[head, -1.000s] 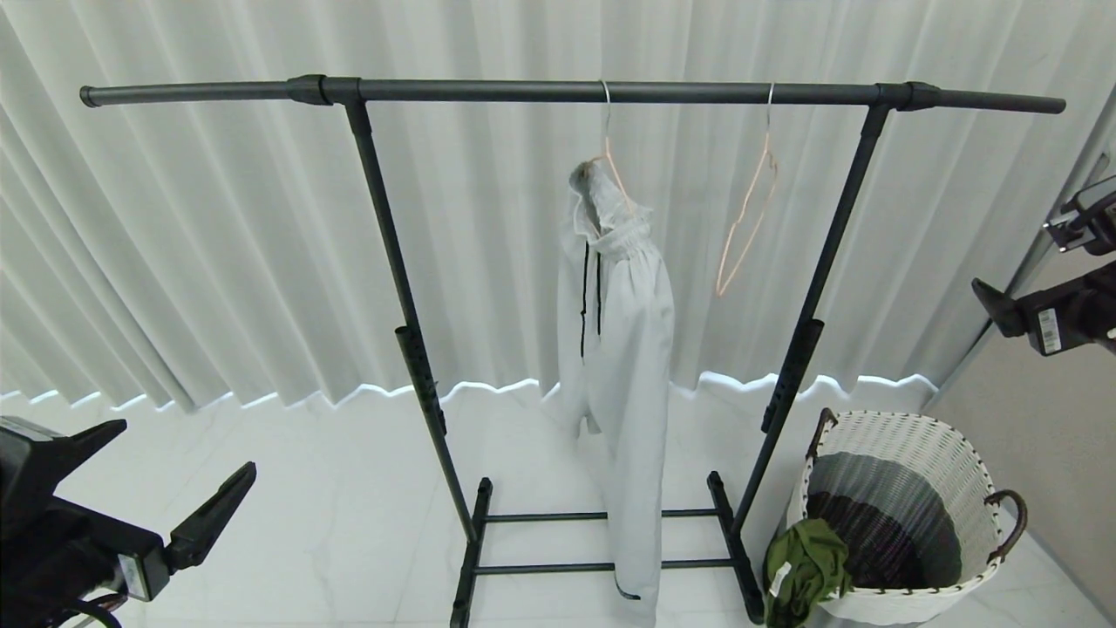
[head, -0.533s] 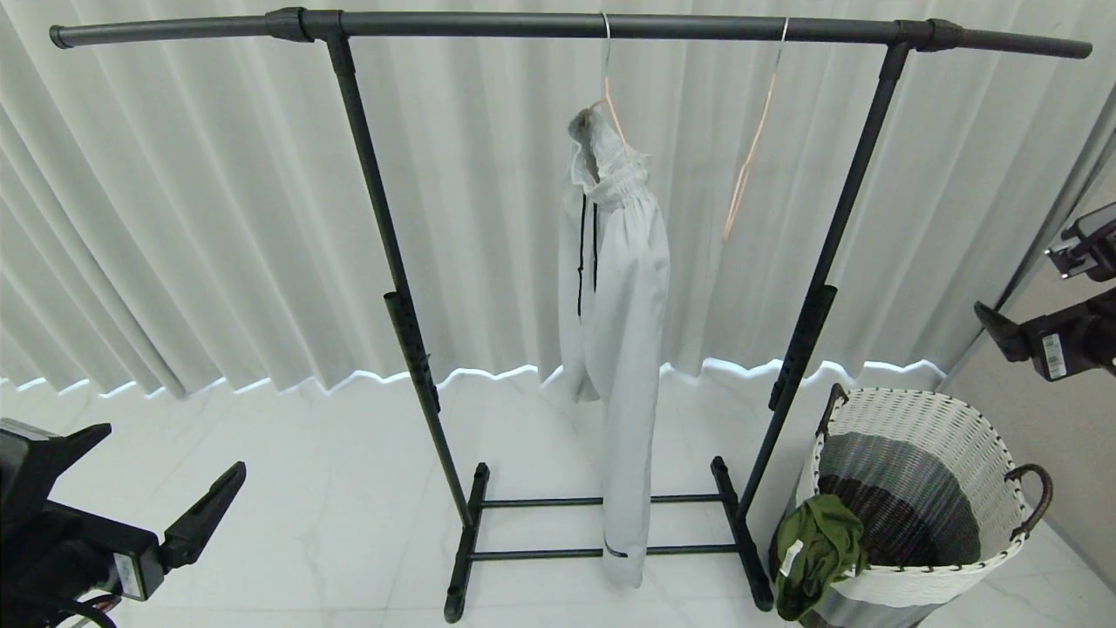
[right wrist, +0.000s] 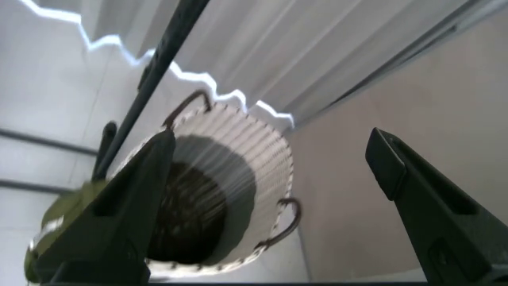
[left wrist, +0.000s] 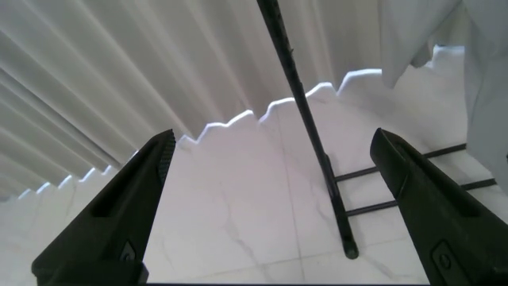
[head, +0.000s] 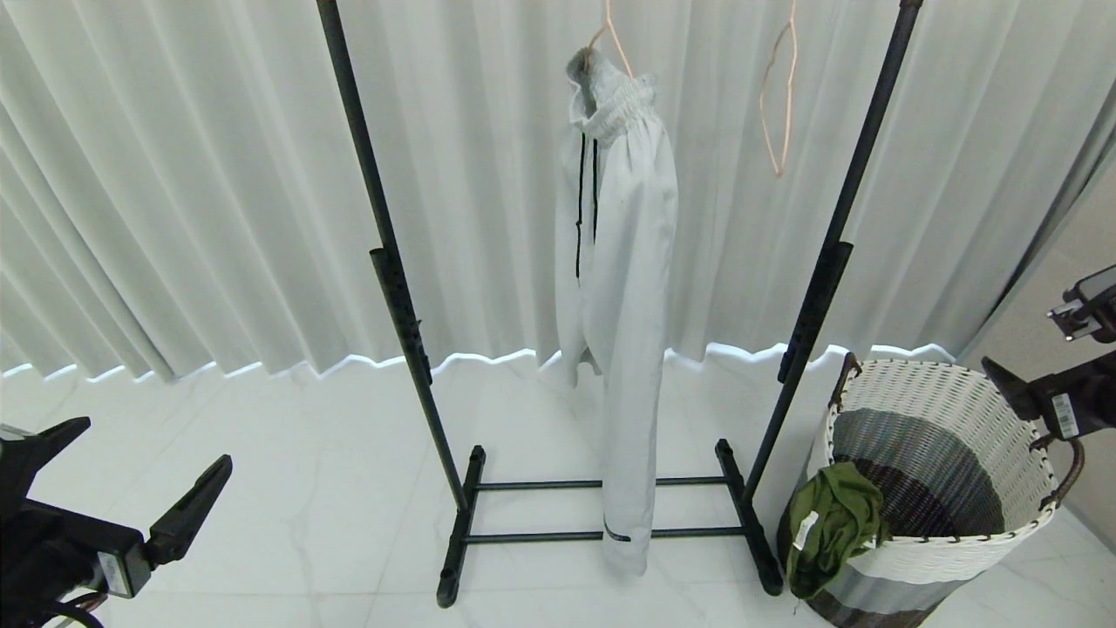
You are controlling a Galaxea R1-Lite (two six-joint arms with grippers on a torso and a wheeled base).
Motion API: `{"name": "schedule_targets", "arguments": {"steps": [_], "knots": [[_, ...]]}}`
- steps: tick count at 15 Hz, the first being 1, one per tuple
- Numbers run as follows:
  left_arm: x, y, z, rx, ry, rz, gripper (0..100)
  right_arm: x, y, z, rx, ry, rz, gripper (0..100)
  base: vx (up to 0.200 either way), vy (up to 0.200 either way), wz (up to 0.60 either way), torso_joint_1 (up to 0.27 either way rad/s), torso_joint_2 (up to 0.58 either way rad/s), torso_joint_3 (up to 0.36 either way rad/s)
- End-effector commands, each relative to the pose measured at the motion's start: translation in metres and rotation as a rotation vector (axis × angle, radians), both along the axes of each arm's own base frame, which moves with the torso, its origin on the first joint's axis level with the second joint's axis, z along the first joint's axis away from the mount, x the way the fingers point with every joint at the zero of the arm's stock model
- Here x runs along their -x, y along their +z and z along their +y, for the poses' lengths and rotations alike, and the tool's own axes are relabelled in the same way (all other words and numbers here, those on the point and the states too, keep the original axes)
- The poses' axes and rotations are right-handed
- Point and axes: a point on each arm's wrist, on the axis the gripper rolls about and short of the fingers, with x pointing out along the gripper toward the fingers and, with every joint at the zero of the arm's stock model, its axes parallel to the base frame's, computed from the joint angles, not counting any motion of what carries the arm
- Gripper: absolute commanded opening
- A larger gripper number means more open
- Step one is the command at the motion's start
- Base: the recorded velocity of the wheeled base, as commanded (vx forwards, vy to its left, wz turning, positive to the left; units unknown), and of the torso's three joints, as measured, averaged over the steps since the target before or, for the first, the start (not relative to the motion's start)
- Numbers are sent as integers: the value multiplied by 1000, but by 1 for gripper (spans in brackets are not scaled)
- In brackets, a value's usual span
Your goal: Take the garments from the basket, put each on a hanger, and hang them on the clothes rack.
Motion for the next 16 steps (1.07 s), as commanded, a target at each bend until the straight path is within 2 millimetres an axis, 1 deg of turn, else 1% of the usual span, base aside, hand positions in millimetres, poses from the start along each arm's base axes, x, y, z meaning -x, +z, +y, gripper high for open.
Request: {"name": "schedule_targets", "arguments": {"steps": [1, 4, 7, 10, 16], "knots": [[1, 1, 0, -2, 1, -8, 100, 4, -10, -1, 5, -2, 36, 100, 0, 0, 0, -90, 442, 349], [7, -2, -1, -2, -2, -11, 100, 5, -12, -1, 0, 2, 41, 100, 0, 0, 0, -49, 372, 313], [11, -6, -2, -3, -3, -5, 100, 6, -12, -2, -4, 2, 38, 100, 0, 0, 0, -19, 89, 79], [14, -6, -2, 0, -8, -11, 100, 6, -12, -2, -2, 2, 41, 100, 0, 0, 0, 0, 0, 0], [15, -7, -3, 0, -12, -10, 100, 7, -12, -2, -2, 4, 40, 100, 0, -200, 0, 1, 4, 3]]}}
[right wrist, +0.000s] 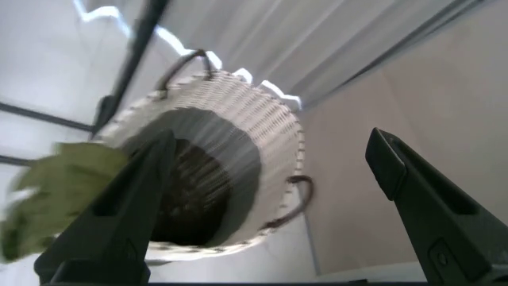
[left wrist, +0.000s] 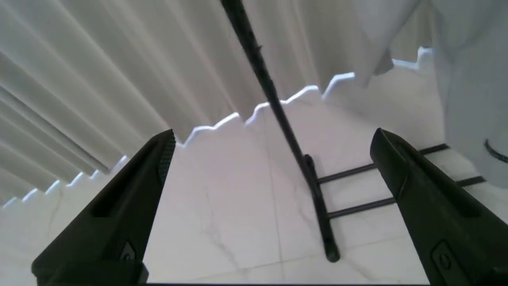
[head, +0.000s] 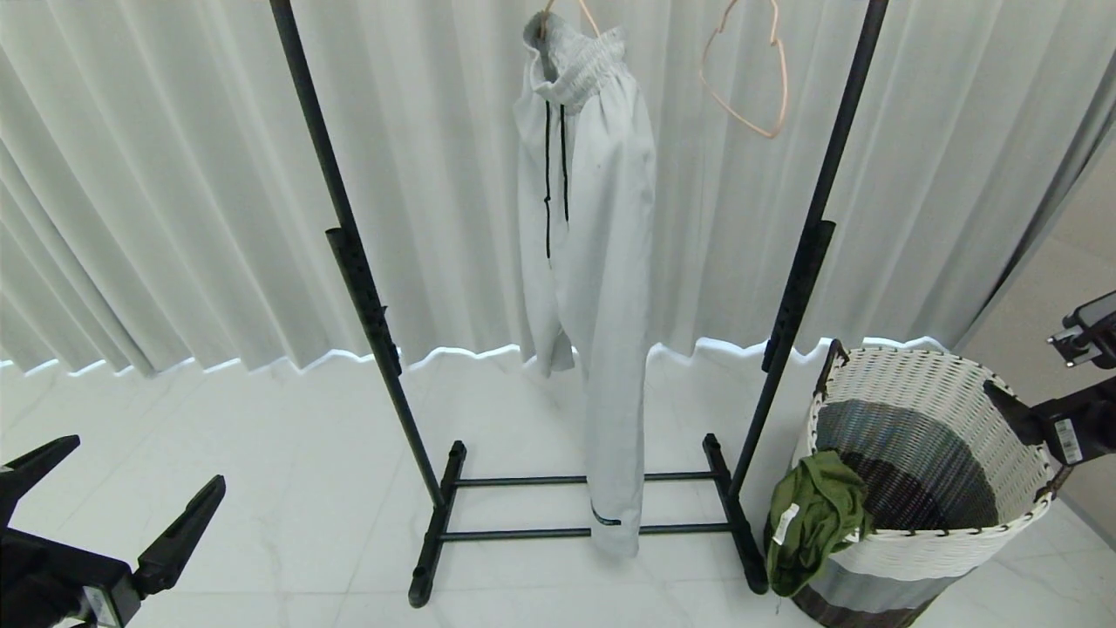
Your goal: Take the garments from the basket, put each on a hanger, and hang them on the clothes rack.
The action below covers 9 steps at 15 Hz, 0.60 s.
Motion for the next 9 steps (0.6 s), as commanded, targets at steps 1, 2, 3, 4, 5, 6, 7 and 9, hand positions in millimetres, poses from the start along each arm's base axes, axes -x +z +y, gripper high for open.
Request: {"name": "schedule_targets", "arguments": {"steps": [1, 2, 3, 4, 5, 6, 7, 9], "knots": [[0, 0, 0, 2, 1, 0, 100, -1, 0, 0, 1, 1, 2, 100, 0, 0, 0, 0, 0, 0], [0, 0, 0, 0, 1, 0, 100, 0, -1, 0, -1, 1, 4, 100, 0, 0, 0, 0, 0, 0], [0, 0, 0, 0, 1, 3, 100, 1, -3, 0, 0, 1, 8, 100, 0, 0, 0, 0, 0, 0], [-1, -1, 0, 1, 1, 10, 100, 4, -3, 0, 0, 1, 8, 100, 0, 0, 0, 0, 0, 0], [-1, -2, 0, 1, 1, 19, 100, 7, -7, 0, -2, 2, 19, 100, 0, 0, 0, 0, 0, 0], [-1, -3, 0, 2, 1, 26, 100, 8, -9, -1, -4, 1, 24, 100, 0, 0, 0, 0, 0, 0], [-1, -2, 0, 1, 0, 22, 100, 9, -12, -1, -5, 1, 36, 100, 0, 0, 0, 0, 0, 0], [-1, 1, 0, 3, 3, 10, 100, 9, -14, 0, -2, 6, 46, 100, 0, 0, 0, 0, 0, 0]]}}
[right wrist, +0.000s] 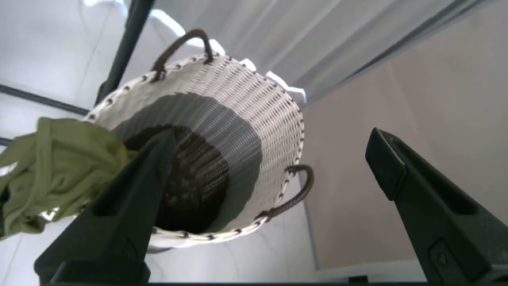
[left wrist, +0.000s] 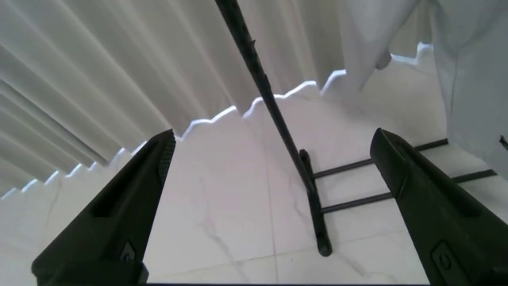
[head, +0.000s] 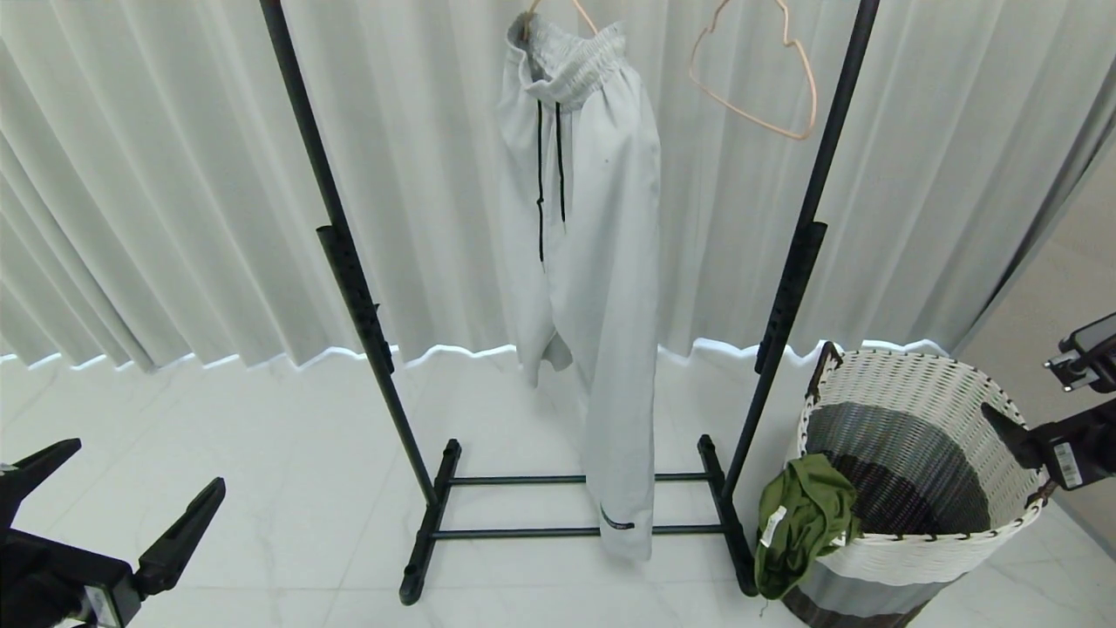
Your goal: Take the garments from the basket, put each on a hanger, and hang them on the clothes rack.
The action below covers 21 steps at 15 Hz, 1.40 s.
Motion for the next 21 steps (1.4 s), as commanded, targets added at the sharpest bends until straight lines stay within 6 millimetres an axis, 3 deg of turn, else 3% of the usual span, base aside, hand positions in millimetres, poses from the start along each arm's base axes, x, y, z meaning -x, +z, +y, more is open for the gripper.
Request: {"name": "schedule_targets", "arguments": {"steps": [1, 8, 14, 18, 21], "knots": [[-1, 2, 0, -1, -2, -10, 100, -1, -2, 1, 2, 5, 8, 100, 0, 0, 0, 0, 0, 0], [-1, 2, -2, -2, -23, -8, 100, 1, -2, 1, 2, 5, 7, 100, 200, 0, 0, 4, 1, 2], [-3, 3, -3, -3, -32, -5, 100, 5, -13, 0, 6, 8, 51, 100, 200, 0, 0, 1, 2, 1], [-6, 2, -5, 0, -58, 10, 100, 4, -29, 0, 14, 8, 126, 100, 100, 0, 0, 4, 1, 1], [-9, 6, -13, -5, -129, -4, 100, -3, -58, 2, 31, 12, 269, 100, 0, 0, 0, 0, 0, 0]]}}
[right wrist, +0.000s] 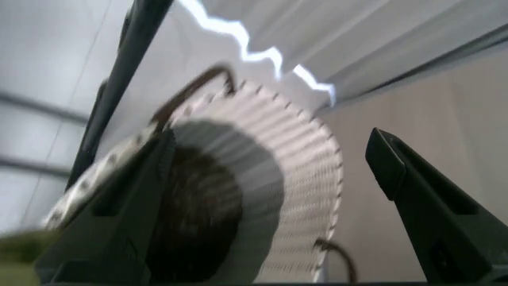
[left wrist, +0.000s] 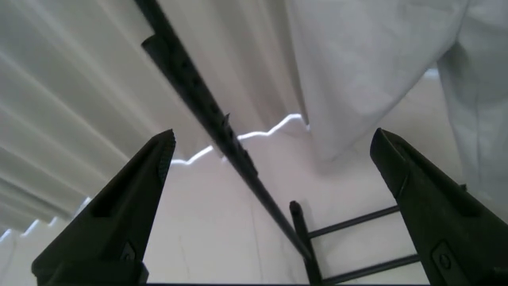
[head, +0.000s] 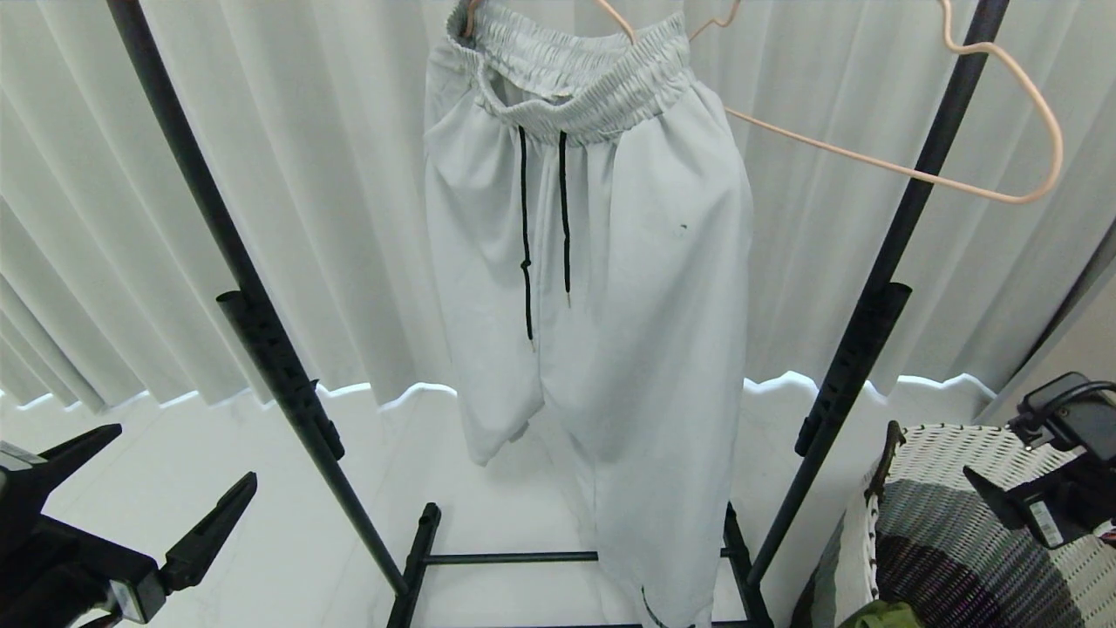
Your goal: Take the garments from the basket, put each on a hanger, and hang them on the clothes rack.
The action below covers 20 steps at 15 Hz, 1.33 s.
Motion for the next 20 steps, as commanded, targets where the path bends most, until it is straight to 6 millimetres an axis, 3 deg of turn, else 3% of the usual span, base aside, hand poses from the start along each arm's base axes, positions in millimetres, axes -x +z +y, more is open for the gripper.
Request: {"name": "schedule_targets", "arguments": {"steps": [1, 8, 11, 13, 20], "knots": [[-2, 1, -4, -1, -38, 2, 100, -6, -24, 4, 7, 27, 124, 100, 0, 0, 0, 0, 0, 0], [-2, -5, -5, -3, -24, 48, 100, -1, -62, 52, 22, 368, 328, 100, 0, 0, 0, 0, 0, 0], [1, -10, -6, -4, -39, 72, 100, 11, -80, 57, 104, 340, 413, 100, 0, 0, 0, 0, 0, 0], [1, -12, -9, -5, -61, 83, 100, 8, -90, 58, 112, 317, 462, 100, 0, 0, 0, 0, 0, 0], [2, -13, -9, -6, -67, 89, 100, 3, -99, 60, 103, 279, 502, 100, 0, 0, 0, 0, 0, 0]]}}
